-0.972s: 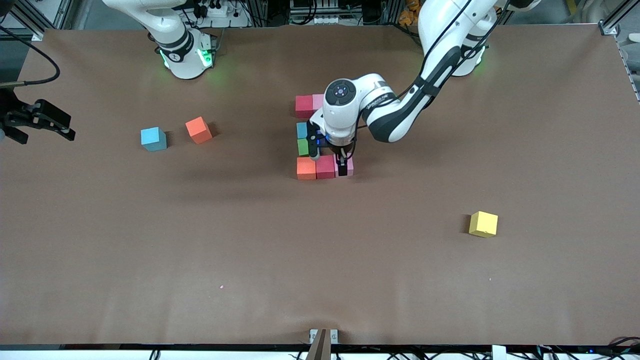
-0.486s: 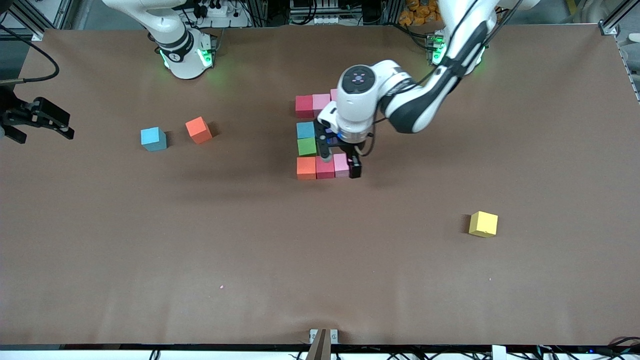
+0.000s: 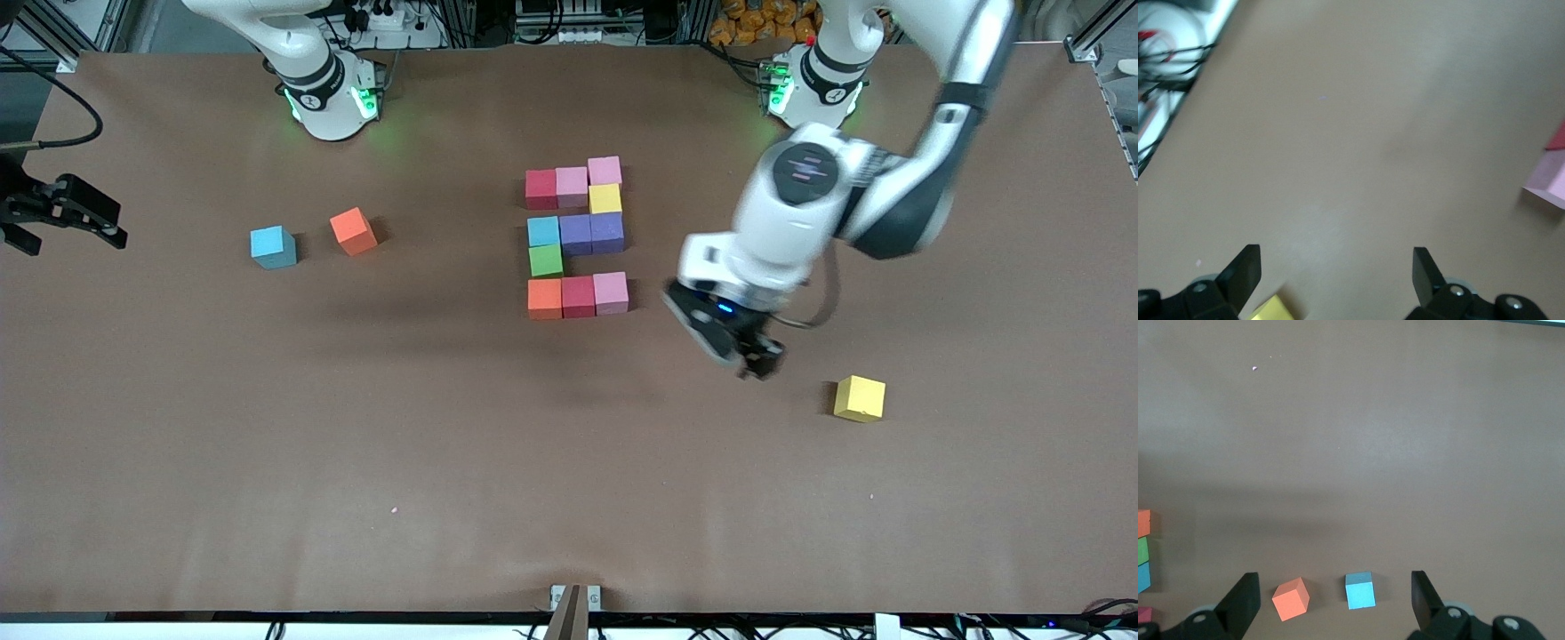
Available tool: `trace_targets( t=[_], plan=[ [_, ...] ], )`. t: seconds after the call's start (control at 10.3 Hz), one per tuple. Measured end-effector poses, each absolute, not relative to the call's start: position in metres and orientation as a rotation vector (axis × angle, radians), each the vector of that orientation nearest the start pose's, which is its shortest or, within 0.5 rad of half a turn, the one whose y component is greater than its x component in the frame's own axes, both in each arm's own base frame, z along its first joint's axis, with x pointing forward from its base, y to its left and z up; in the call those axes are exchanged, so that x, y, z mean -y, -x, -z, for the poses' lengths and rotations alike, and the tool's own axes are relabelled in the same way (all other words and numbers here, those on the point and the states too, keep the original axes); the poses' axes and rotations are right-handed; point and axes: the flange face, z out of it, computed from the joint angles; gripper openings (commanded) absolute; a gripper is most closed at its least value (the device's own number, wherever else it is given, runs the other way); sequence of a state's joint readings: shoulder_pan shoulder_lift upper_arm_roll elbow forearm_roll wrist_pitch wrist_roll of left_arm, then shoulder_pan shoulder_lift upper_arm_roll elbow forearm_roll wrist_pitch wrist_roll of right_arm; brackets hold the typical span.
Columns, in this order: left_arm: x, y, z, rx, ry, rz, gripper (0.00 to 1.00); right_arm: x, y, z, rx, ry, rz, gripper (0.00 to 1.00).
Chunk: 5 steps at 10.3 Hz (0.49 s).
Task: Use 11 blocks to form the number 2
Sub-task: 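Release pink and raise the left gripper away from the shape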
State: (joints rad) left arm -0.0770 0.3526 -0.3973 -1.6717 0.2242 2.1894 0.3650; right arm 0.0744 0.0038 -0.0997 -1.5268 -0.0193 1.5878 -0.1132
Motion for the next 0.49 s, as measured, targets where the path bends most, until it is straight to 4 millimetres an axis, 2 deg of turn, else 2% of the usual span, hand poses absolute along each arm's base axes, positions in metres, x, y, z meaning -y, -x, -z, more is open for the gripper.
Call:
trace_targets(
  t=[0.19,0.29,0.49],
  plan=[
    [0.218,-0.638,-0.461,-1.133,2.897,0.315,1.0,0.017,-0.559,-0.645,0.136,3.162,0.098,1.0],
    [0.192,-0.644,-0.48,-0.984,2.976,0.31,1.0,0.017,-0.559,-0.645,0.136,3.162,0.105,1.0],
    [0.146,-0.639,-0.519,-0.669,3.08,0.281,1.0,0.017,-0.56,-0.645,0.135,3.162,0.112,1.0]
  ],
)
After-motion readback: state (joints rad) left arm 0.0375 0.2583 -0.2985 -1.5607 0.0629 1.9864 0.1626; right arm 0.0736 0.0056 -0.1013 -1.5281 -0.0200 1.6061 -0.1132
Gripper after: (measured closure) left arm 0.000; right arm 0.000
